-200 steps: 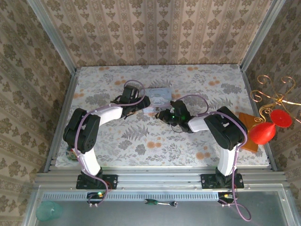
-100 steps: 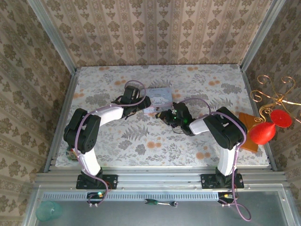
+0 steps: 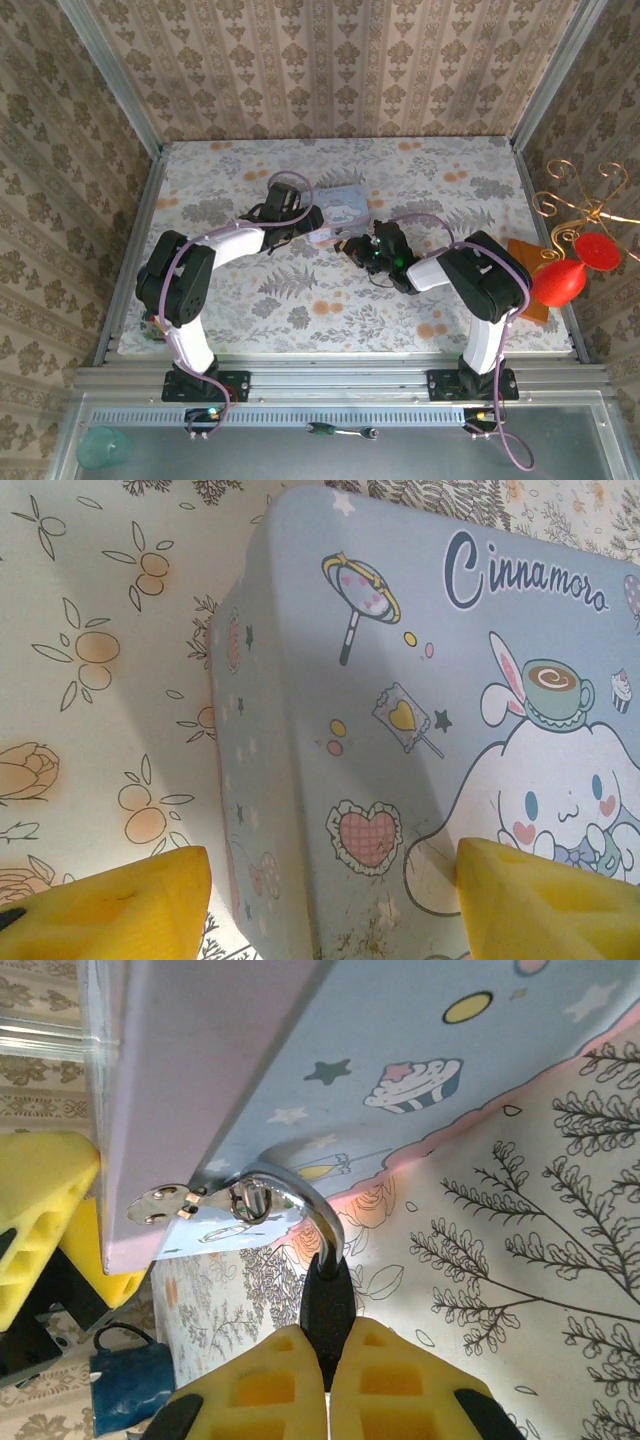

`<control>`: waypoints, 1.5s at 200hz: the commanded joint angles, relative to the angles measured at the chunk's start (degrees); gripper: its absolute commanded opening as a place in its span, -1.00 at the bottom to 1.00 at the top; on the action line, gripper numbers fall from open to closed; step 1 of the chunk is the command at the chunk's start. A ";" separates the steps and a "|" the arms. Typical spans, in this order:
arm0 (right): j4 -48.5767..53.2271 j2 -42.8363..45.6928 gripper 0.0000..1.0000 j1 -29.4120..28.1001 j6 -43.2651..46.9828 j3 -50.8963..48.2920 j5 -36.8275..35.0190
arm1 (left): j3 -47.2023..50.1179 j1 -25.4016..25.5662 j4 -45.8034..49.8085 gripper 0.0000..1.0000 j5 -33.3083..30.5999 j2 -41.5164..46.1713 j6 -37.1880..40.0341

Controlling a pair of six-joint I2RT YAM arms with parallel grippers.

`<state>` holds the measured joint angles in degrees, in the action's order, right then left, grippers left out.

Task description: Unlock the padlock with the key

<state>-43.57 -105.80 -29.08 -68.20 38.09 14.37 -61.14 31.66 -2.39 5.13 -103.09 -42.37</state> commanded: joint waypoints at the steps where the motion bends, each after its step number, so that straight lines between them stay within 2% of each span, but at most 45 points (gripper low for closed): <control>1: -0.55 1.16 -1.00 0.34 -2.57 -0.43 -3.04 | 2.41 0.16 8.87 0.32 -0.67 -0.91 2.07; 62: 1.09 0.59 -1.00 -0.78 -2.55 1.29 -3.38 | 3.42 0.95 6.16 0.33 -0.27 2.54 1.40; 96: 9.71 4.42 -1.00 -0.80 3.25 2.53 -2.34 | 3.59 0.42 6.70 0.33 -0.02 4.63 2.91; 134: 17.07 7.87 -1.00 -1.41 8.13 2.78 -1.39 | 7.08 0.42 4.94 0.37 -3.01 11.19 5.54; 203: 33.27 17.45 -1.00 -3.56 19.23 3.38 -0.52 | 20.70 -0.63 0.30 0.44 -8.65 29.21 13.57; 245: 46.27 23.11 -1.00 -5.02 26.62 6.14 2.24 | 26.80 -1.12 2.13 0.47 -7.66 42.42 17.07; 262: 48.34 25.54 -1.00 -5.09 28.42 6.04 4.30 | 29.72 -1.27 2.43 0.51 -9.04 47.80 19.78; 300: 57.57 30.38 -1.00 -5.28 31.22 7.62 4.15 | 34.53 -3.20 3.63 0.60 -10.70 56.93 23.96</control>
<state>5.93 -78.98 -34.02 -40.86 43.29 16.99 -29.12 29.74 0.10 -3.66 -50.41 -23.18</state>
